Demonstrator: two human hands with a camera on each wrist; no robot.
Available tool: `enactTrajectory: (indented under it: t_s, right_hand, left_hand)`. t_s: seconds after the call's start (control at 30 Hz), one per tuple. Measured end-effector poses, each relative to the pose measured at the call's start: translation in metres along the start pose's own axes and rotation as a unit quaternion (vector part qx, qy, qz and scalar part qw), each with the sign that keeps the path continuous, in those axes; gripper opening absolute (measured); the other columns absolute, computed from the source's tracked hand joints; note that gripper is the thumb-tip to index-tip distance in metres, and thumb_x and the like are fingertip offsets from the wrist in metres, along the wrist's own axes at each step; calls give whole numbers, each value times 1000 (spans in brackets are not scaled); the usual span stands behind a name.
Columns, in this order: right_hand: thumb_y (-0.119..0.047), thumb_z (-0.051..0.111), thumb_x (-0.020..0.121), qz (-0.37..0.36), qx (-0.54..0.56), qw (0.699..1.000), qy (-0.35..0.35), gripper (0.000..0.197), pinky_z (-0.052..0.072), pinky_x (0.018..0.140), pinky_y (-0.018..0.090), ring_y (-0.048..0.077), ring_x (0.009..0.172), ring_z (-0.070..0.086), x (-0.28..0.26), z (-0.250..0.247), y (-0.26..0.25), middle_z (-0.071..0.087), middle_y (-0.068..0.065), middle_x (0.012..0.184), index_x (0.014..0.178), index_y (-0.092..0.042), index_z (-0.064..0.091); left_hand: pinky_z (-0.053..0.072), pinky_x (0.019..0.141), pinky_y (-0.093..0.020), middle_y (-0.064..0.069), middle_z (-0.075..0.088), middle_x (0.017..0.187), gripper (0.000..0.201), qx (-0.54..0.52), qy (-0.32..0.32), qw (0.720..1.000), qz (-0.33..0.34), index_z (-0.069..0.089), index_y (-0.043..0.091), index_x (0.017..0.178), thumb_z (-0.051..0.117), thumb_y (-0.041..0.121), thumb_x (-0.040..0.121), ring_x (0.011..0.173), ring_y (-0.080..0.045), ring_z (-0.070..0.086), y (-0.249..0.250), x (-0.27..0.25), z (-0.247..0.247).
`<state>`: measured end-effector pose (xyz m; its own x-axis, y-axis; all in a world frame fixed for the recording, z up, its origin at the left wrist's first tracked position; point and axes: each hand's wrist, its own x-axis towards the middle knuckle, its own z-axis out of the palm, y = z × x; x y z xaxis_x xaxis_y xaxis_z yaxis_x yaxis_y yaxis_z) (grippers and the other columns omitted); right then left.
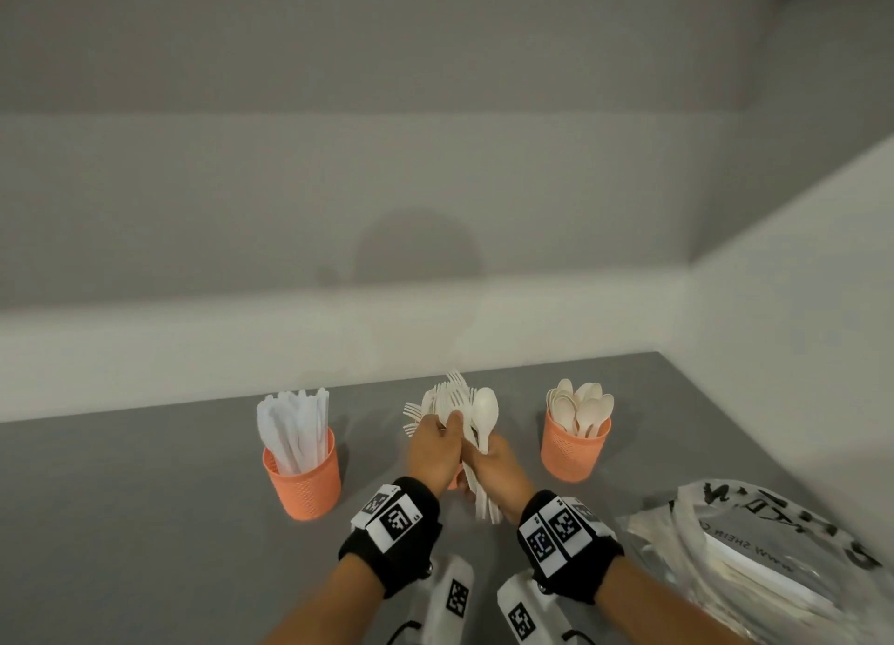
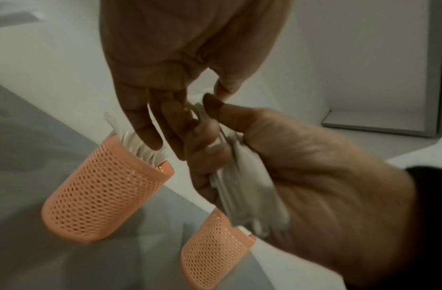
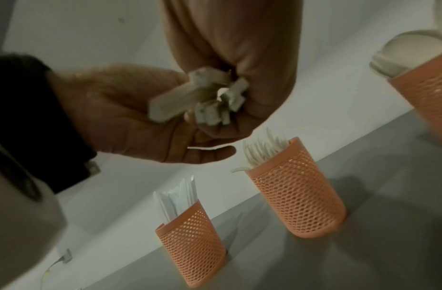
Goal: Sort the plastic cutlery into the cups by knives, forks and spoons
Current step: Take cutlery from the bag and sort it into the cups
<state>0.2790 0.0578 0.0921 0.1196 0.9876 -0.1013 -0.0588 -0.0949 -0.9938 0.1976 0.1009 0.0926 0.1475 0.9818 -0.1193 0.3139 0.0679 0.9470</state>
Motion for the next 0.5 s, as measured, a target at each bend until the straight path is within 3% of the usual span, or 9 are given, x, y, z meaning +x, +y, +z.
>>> enactTrajectory:
  t_s: [0.07, 0.17, 0.27, 0.4, 0.5]
  right_hand:
    - [-20, 43, 99, 21, 12, 1000, -5, 18, 39, 35, 19, 8, 34, 48, -3, -6, 3, 56, -5, 43, 95, -6, 55]
    - [-22, 44, 98, 30, 14, 999, 12, 25, 40, 37, 20, 8, 36, 50, -5, -13, 9, 58, -3, 50, 106, -1, 54]
    - [-20, 44, 98, 21, 13, 1000, 20, 23, 39, 35, 19, 6, 34, 49, -8, -16, 10, 56, -5, 46, 106, 0, 54]
    - [-18, 43, 99, 13, 24, 999, 20, 22, 42, 36, 19, 6, 36, 53, -13, -21, 7, 59, -6, 44, 107, -1, 54]
    - [-18, 43, 98, 11, 39, 999, 15, 22, 50, 42, 21, 9, 42, 60, -16, -23, 4, 65, -2, 51, 102, -1, 57]
  left_hand:
    - [38, 61, -32, -4, 47, 59, 32, -7, -18, 1000, -20, 43, 12, 66, 39, 25, 94, 51, -17, 43, 0, 0, 1]
    - [42, 46, -25, -8, 49, 57, 29, -45, -36, 998, -30, 44, 8, 70, 35, 16, 97, 44, -16, 49, 6, -9, 2]
    - [40, 50, -30, -12, 45, 58, 30, -120, -69, 989, -54, 44, 8, 70, 34, 13, 98, 45, -23, 45, 5, -11, 6]
    - [39, 52, -34, -3, 46, 47, 21, -183, -86, 976, -78, 46, 9, 79, 38, 12, 97, 44, -21, 43, -1, -13, 8]
    - [38, 41, -26, 3, 47, 39, 22, -200, -79, 974, -68, 48, 9, 79, 37, 11, 98, 35, -15, 42, 1, -17, 8]
